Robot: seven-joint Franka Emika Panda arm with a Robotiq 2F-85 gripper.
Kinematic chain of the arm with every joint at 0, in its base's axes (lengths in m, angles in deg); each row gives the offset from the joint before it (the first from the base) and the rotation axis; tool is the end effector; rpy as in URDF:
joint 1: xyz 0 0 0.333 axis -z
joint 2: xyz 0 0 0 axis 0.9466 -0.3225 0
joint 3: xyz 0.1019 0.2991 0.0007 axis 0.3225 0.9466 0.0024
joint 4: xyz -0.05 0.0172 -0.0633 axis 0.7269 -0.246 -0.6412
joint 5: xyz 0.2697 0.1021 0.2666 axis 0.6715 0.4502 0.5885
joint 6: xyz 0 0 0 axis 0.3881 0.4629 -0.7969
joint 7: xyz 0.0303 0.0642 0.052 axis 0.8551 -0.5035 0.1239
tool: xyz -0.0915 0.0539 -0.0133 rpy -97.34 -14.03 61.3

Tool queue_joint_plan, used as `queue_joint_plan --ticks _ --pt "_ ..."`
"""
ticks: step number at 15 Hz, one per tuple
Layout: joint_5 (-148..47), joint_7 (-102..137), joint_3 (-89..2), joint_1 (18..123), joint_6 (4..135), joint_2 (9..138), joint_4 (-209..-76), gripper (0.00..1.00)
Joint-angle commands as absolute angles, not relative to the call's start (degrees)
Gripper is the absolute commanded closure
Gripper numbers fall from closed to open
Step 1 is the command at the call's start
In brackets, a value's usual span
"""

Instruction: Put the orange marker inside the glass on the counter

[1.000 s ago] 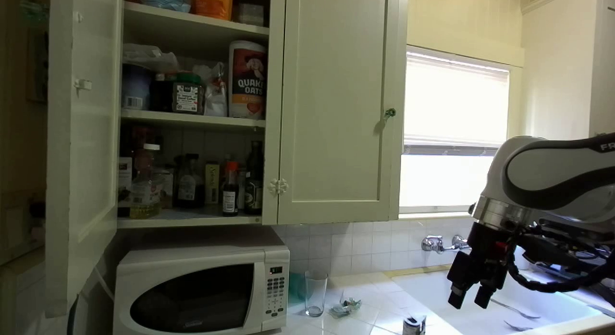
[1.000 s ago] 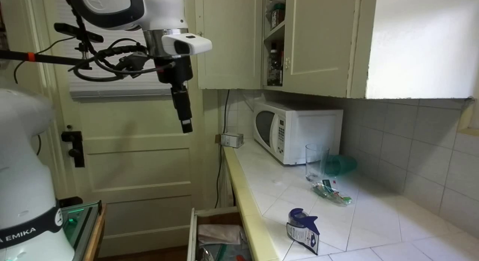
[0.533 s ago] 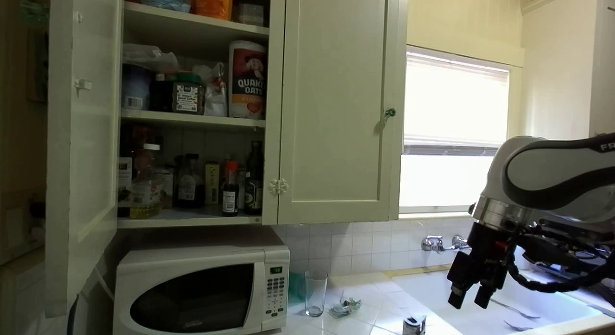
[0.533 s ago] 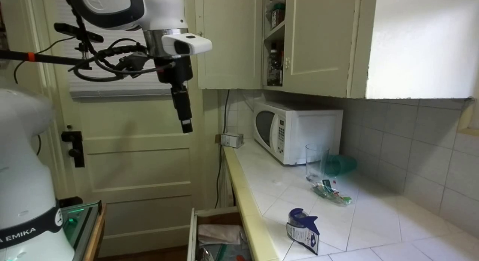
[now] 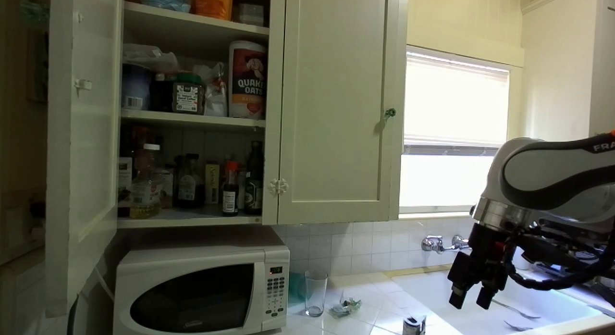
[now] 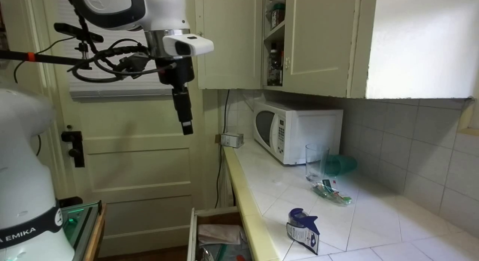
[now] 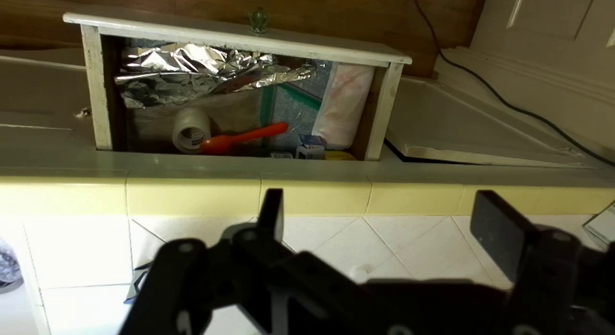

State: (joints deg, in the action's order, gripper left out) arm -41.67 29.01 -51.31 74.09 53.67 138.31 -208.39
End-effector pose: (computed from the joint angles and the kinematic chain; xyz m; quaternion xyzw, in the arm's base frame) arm 0.3042 -0.0701 0.4544 -0.9888 0.0597 -0.0864 0.1062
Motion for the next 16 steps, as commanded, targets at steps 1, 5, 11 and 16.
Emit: queue_joint_plan --ticks 1,5,11,16 --pt "-40.9 27.8 -52.5 76.5 52.0 132.3 -208.3 0.00" --pt "-43.2 30.9 -55.6 80.0 54.6 124.9 -208.8 0.00" --pt "-50.1 33.7 -54.4 82.8 64.3 116.0 -208.7 0.00" --pt "-49.1 33.2 -54.0 83.0 63.2 115.9 -208.2 0.00"
